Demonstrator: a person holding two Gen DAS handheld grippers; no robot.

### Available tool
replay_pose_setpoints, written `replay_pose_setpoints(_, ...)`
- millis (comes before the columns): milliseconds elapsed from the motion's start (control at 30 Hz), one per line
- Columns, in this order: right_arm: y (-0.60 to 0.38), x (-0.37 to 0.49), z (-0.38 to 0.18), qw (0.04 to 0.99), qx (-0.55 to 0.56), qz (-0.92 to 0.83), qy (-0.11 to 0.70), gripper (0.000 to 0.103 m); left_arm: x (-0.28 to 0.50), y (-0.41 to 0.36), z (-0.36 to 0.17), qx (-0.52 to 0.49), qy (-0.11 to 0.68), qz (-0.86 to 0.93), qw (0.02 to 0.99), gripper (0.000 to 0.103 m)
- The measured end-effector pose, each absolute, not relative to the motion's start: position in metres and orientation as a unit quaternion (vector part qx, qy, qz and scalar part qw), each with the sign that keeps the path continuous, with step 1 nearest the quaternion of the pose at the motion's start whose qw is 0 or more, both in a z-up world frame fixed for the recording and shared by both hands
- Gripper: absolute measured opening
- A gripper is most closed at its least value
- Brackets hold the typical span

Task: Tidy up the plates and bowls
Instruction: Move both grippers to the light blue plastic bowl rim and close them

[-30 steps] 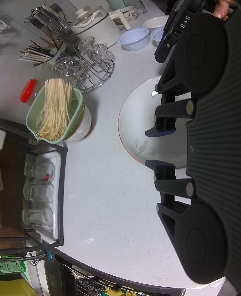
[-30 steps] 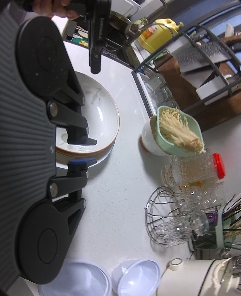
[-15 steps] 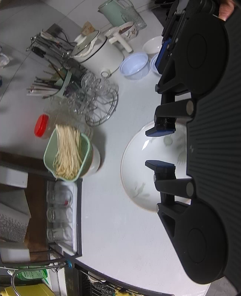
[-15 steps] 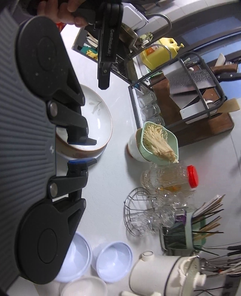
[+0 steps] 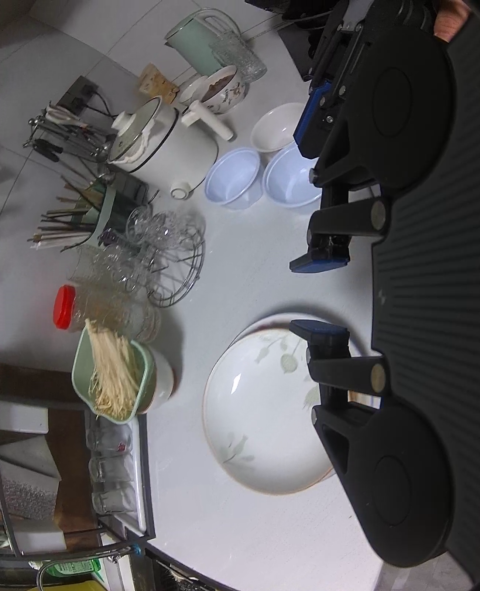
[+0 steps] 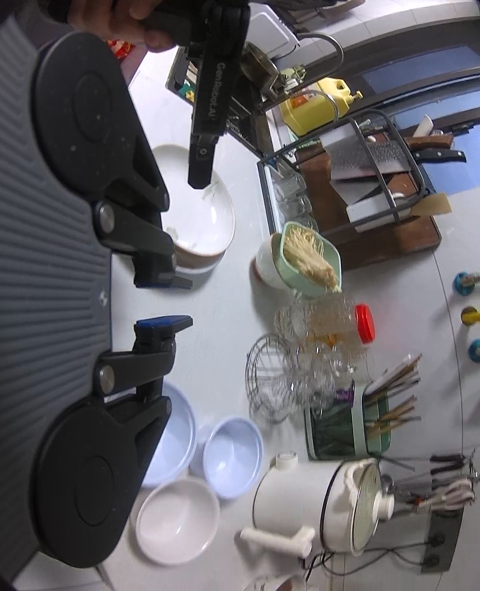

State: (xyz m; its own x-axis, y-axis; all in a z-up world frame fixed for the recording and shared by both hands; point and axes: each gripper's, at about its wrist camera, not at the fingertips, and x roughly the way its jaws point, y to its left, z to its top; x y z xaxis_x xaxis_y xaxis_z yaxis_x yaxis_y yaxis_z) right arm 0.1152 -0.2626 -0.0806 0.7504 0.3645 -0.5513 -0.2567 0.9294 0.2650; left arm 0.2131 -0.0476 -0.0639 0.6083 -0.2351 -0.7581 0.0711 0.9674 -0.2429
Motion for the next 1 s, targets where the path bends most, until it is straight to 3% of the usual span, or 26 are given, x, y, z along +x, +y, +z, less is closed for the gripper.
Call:
replay_pose_setpoints(167, -0.284, 0.103, -0.085, 0.932, 0.093, 0.151, 0.317, 0.018, 0.210, -0.070, -0.074, -0.089, 0.452, -0.090, 0.883, 0.034)
replay_pose_setpoints(367, -0.300, 0.096, -0.094, 0.935, 0.091, 0.113, 0.323, 0.020, 0.218, -0.089, -0.088, -0.078, 0.466, -0.095, 0.876, 0.048)
replay_pose_setpoints(467, -0.307, 0.098, -0.099, 0.936, 0.092, 0.083, 0.330, 0.056, 0.226, -0.095, -0.092, -0.079, 0.470, -0.099, 0.874, 0.059)
replay_pose_setpoints(500, -0.310, 0.097, -0.100, 0.936, 0.097, 0.077, 0.329, 0.061, 0.229, -0.097, -0.093, -0.075, 0.469, -0.101, 0.874, 0.065)
replay_pose_setpoints(667, -0.324, 0.097, -0.109, 0.934, 0.121, 0.056, 0.332, 0.060, 0.243, -0.107, -0.101, -0.071, 0.470, -0.119, 0.872, 0.070)
replay_pose_setpoints(1000, -0.353, 0.104, -0.128, 0.928, 0.149, -0.019, 0.340, 0.060, 0.280, -0.135, -0.125, -0.077, 0.476, -0.160, 0.862, 0.070)
